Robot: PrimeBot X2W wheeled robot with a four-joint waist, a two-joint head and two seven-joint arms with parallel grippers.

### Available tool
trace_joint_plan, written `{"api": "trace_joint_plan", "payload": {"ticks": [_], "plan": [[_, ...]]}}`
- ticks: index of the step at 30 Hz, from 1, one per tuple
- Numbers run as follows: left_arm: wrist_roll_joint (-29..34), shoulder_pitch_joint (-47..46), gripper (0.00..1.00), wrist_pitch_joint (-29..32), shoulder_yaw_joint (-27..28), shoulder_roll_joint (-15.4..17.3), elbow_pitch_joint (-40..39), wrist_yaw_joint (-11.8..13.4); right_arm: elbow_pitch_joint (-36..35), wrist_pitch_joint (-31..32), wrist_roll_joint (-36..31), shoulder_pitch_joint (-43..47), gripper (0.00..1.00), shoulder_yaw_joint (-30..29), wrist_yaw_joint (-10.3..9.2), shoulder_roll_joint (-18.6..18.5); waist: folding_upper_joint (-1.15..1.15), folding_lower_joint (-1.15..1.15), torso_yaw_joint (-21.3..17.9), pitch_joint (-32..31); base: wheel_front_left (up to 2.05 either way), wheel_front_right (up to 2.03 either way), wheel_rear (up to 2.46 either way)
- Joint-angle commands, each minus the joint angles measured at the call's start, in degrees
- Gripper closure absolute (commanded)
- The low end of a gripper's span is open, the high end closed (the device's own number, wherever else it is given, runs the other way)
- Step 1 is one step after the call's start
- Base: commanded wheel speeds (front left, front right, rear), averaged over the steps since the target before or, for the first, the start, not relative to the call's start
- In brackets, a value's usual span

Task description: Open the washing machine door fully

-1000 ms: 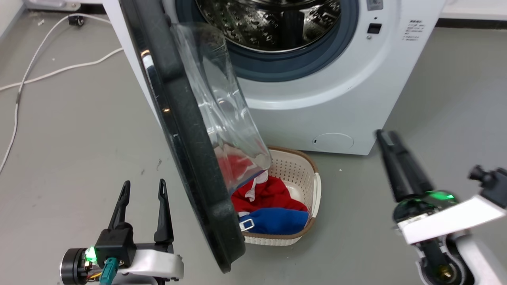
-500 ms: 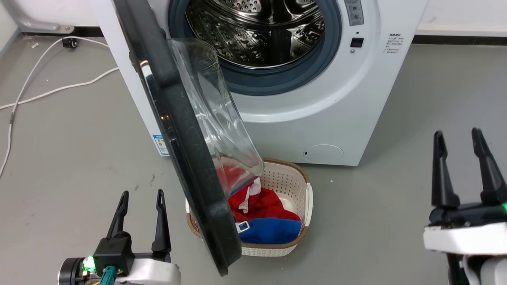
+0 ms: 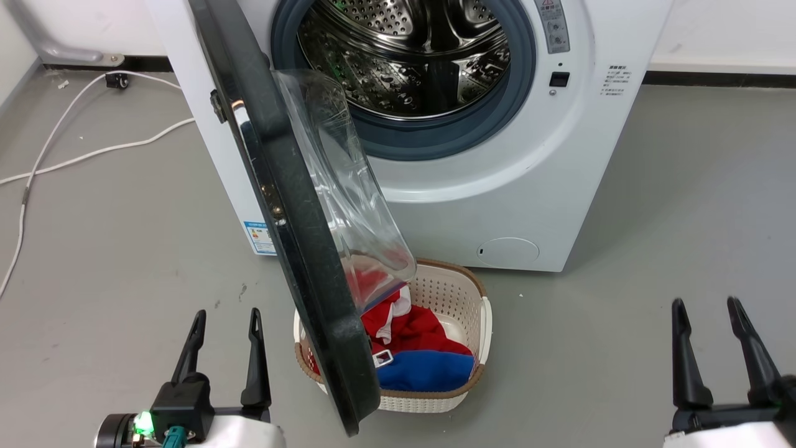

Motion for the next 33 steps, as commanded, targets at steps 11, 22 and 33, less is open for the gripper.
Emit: {"api": "trace_joint_plan", "payload": {"ticks": [11,22,33], "plan": [[-1.05,2.07,0.0,-0.16,0.07,0.0,0.56,-0.5,0.18,-0.12,3.51,4.21,0.0,1.1,-0.01,0.17,0.0,0.0,-0.65,-1.53,0.0,0.0,0.0],[-2.27,2.25,1.0,-0.16,0.11,0.0,1.3,-0.35,0.89,-0.12,3.57,4.71,0.0,1.82,-0.01,0.17,0.0,0.0,-0.67,-2.17,0.0,0.0,0.0],[-1.8,-1.4,1.0,-0.16,4.38,0.34,-5.11,0.32,1.12,-0.12,4.01,4.51,0.0,1.95,-0.01,0.18,0.0,0.0,-0.48,-2.85,0.0,0.0,0.0]]}}
